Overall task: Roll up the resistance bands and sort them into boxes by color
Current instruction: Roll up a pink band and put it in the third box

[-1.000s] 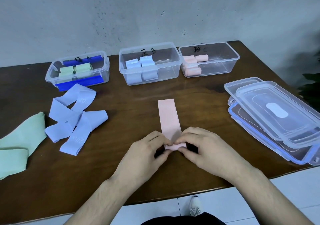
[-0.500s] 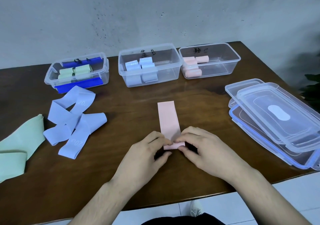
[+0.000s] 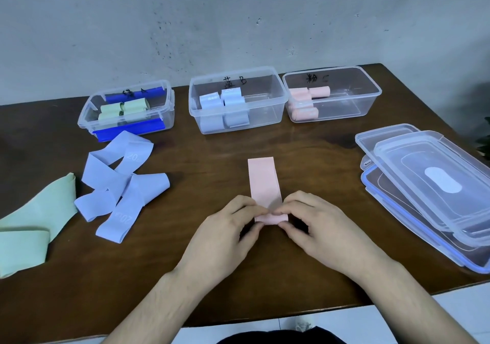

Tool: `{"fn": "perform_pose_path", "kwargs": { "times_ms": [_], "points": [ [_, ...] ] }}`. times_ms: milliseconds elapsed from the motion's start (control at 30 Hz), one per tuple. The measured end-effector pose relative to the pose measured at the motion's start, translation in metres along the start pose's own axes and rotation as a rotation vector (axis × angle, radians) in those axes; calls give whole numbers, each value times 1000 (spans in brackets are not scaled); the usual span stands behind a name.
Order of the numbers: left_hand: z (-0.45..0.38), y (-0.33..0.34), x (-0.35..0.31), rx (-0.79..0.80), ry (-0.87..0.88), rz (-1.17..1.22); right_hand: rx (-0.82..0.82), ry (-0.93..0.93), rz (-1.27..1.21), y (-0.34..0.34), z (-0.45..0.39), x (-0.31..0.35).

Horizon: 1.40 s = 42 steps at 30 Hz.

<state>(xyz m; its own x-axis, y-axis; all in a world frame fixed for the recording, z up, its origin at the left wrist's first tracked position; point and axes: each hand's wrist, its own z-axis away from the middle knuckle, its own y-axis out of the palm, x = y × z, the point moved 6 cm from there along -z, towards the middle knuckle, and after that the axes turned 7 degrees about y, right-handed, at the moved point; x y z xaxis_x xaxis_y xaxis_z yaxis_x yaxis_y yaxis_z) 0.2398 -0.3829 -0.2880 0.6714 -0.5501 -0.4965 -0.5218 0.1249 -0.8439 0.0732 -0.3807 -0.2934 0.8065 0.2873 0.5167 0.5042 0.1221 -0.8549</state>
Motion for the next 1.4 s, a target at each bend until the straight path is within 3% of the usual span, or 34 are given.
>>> {"fn": "perform_pose_path", "kwargs": {
  "times_ms": [867, 1167, 1400],
  "points": [
    [-24, -5, 14, -55, 5, -59, 33, -11, 14, -7, -34, -14],
    [-32, -3, 20, 8, -11, -67, 69, -31, -5, -6, -43, -14],
    [-32, -9, 17, -42, 24, 29, 79, -29, -35, -8, -41, -15]
  ]
}}
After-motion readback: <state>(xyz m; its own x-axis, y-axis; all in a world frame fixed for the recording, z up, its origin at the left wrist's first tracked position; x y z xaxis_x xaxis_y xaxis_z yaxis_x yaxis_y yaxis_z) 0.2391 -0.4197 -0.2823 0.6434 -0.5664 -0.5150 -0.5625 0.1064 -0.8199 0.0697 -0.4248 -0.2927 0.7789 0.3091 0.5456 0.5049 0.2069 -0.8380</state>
